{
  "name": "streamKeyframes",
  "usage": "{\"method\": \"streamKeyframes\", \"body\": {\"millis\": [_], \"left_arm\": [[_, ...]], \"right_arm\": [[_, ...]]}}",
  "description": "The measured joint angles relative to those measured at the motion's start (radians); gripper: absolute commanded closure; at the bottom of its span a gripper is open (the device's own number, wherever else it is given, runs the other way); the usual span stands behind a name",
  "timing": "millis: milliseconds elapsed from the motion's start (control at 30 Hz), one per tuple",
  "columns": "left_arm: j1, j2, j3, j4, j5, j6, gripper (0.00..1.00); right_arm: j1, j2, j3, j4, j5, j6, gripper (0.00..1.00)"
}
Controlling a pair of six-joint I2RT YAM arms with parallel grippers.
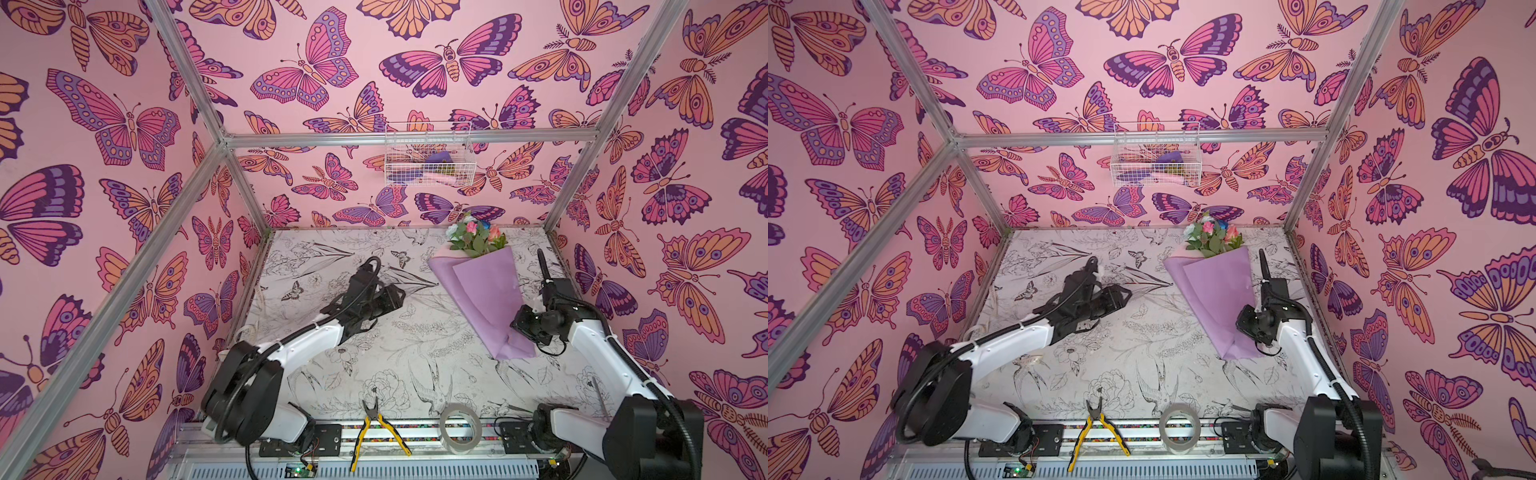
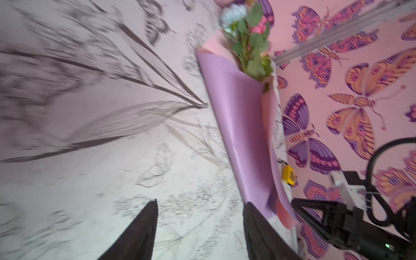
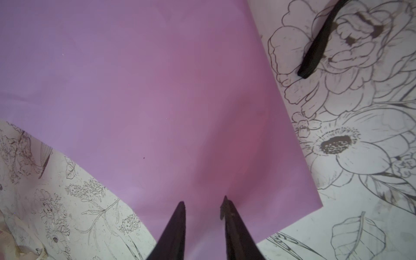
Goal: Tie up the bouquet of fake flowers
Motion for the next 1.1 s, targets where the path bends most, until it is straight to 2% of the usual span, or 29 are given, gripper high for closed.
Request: {"method": "streamKeyframes", "body": {"millis": [200, 267, 333, 500, 633, 900, 1100], "left_arm": [[0.212, -0.233, -0.058, -0.229, -0.202, 0.073, 0.16], [0.285, -0.265, -0.057, -0.286, -0.249, 0.114, 0.11], [0.367, -0.262, -0.047, -0.339, -0.261, 0.161, 0.11], [0.561, -0.131, 0.043, -0.465, -0.263, 0.291, 0.11], [0.619, 0.008, 0.146, -0.528, -0.288, 0.367, 0.11], [0.759, 0.263, 0.313, -0.565, -0.31, 0.481, 0.2], [0.816, 0.383, 0.394, -0.575, -0.314, 0.545, 0.24]], "right_arm": [[0.094, 0.086, 0.035, 0.051, -0.009, -0.008, 0.7], [0.118, 0.116, 0.048, 0.07, -0.009, -0.01, 0.7], [0.134, 0.146, 0.055, 0.094, -0.008, -0.01, 0.71], [0.141, 0.214, 0.055, 0.138, -0.008, -0.002, 0.71], [0.142, 0.249, 0.055, 0.166, -0.009, 0.003, 0.72], [0.166, 0.294, 0.055, 0.192, -0.011, 0.01, 0.72], [0.185, 0.322, 0.056, 0.203, -0.008, 0.019, 0.72]]}}
